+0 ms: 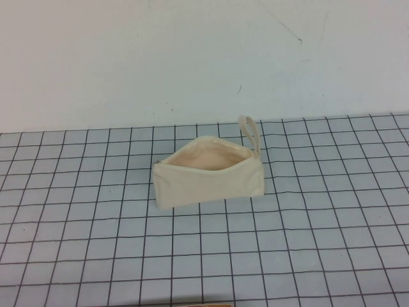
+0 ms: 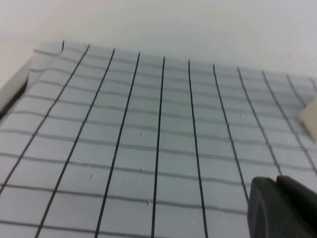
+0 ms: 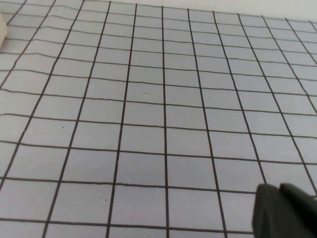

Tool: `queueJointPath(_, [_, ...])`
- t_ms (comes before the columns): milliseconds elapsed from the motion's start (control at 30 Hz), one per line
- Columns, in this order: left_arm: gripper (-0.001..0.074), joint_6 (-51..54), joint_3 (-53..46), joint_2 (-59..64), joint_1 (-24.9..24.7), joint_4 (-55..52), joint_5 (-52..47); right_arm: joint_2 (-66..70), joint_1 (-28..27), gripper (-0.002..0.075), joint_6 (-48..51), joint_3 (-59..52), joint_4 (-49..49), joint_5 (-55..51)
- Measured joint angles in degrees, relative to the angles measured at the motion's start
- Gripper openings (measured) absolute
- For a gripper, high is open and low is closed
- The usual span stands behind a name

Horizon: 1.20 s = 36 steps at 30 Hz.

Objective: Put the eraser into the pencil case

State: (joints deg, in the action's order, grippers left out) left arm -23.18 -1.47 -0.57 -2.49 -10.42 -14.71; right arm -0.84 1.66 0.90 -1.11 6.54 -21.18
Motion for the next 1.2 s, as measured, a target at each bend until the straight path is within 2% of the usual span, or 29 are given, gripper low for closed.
queueJointPath(133, [-0.0001,11.0,0.0,0.0,0.0,5.1,-3.6,0.0,0.0,-0.0001,0.0,0.0,0.0,0.0])
queueJointPath(267, [-0.0001,15.8,0.1,0.0,0.0,6.2,-3.9,0.0,0.0,-0.0001,0.0,0.0,0.0,0.0])
queueJointPath(567, [-0.0001,16.8,0.2,0.0,0.0,10.4,-4.4,0.0,0.0,-0.0001,0.0,0.0,0.0,0.0])
queueJointPath(1200, [-0.0001,16.0,0.2,0.0,0.0,10.8,-4.5,0.0,0.0,-0.0001,0.0,0.0,0.0,0.0])
